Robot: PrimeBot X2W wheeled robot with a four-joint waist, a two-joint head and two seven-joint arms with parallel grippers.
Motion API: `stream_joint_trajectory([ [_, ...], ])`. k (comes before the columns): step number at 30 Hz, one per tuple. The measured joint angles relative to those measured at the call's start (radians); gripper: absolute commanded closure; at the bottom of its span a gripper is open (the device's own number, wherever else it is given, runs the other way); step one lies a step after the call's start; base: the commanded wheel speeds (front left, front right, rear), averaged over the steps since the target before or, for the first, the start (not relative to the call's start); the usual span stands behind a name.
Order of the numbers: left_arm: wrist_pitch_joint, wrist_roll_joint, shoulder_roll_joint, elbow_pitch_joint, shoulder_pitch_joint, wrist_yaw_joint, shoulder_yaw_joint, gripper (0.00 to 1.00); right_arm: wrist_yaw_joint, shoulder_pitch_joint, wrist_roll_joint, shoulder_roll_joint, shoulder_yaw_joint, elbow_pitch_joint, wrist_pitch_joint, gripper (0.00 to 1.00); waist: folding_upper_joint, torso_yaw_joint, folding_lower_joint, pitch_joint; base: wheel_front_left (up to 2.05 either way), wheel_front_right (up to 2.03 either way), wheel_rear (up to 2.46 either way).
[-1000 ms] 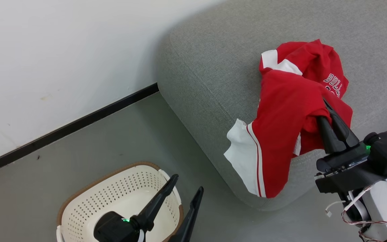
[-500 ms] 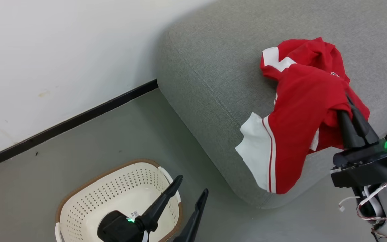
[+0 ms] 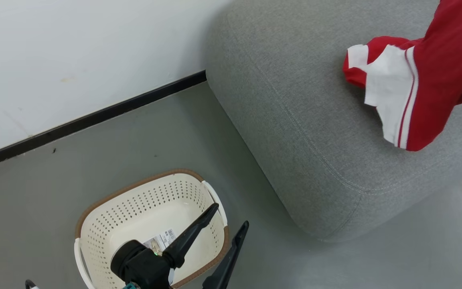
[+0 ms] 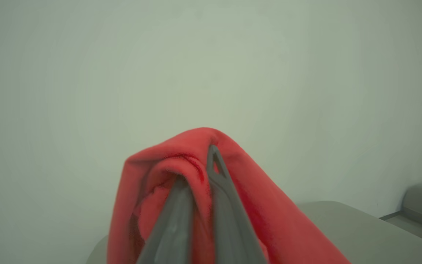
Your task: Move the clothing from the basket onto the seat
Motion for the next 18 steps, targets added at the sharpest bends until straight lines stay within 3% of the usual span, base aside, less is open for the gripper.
stream_joint_trajectory([
  [9,0.035,0.005,0.032,-0.040,-0.004,-0.007,0.004,0.00,-0.001,-0.166,0.024,-0.081,-0.101,0.154,0.000,1.00,0.0000,0.045,0.0001,0.075,0.00,0.00,0.00],
  [18,0.070,0.008,0.089,-0.105,-0.005,0.012,0.051,0.00,-0.015,-0.226,0.065,-0.094,-0.165,0.278,0.000,1.00,0.0000,0.076,0.0002,0.173,0.00,0.00,0.00],
])
